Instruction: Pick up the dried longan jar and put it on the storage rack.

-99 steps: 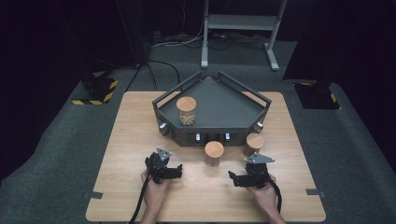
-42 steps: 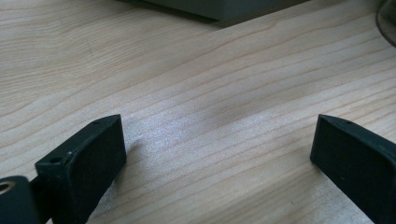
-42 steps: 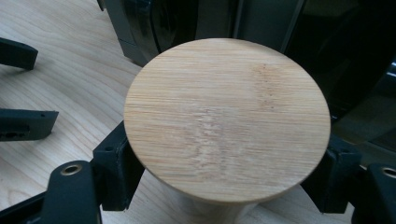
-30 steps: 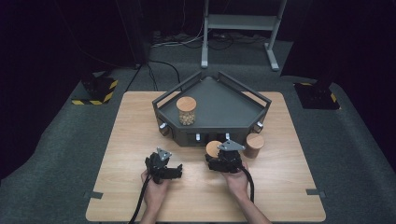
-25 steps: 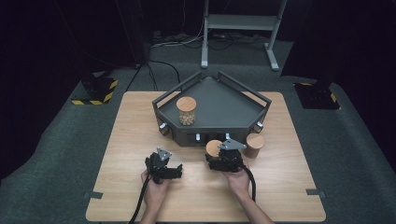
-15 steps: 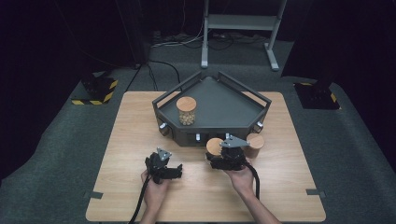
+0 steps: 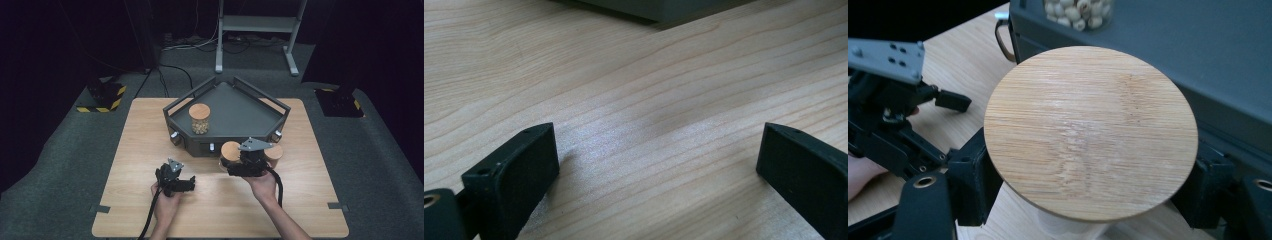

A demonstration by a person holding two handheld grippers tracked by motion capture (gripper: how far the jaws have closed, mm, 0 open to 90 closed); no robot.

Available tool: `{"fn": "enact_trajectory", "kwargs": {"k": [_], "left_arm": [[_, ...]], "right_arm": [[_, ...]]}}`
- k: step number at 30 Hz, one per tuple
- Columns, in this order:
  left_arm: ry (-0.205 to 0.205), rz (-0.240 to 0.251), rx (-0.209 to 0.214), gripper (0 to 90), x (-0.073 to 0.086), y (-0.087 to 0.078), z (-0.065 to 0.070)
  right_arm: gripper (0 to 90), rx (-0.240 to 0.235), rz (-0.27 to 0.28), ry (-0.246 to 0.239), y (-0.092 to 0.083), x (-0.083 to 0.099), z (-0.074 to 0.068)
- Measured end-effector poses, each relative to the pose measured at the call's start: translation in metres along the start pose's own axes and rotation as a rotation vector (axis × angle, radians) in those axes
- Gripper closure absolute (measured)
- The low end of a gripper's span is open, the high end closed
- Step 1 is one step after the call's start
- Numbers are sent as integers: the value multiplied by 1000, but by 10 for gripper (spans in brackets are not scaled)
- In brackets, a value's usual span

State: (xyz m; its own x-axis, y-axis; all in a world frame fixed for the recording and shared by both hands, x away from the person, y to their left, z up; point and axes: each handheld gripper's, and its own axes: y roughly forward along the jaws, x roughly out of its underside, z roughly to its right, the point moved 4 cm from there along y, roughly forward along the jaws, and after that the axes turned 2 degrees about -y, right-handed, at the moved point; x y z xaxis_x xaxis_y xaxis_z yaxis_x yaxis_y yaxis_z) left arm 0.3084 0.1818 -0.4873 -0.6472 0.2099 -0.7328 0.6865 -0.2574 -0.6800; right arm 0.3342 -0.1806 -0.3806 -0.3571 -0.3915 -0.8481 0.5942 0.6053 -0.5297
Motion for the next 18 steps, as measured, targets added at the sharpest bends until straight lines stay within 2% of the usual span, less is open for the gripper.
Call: {"fn": "enact_trajectory", "kwargs": {"k": [10,18], "left_arm": [[1,-1,0,32,0,0,0],[1,-1,0,32,0,0,0]], "right_arm": [[252,-13,34,40,-15,-22,14],[252,-6,42,50,-21,-41,22]]}}
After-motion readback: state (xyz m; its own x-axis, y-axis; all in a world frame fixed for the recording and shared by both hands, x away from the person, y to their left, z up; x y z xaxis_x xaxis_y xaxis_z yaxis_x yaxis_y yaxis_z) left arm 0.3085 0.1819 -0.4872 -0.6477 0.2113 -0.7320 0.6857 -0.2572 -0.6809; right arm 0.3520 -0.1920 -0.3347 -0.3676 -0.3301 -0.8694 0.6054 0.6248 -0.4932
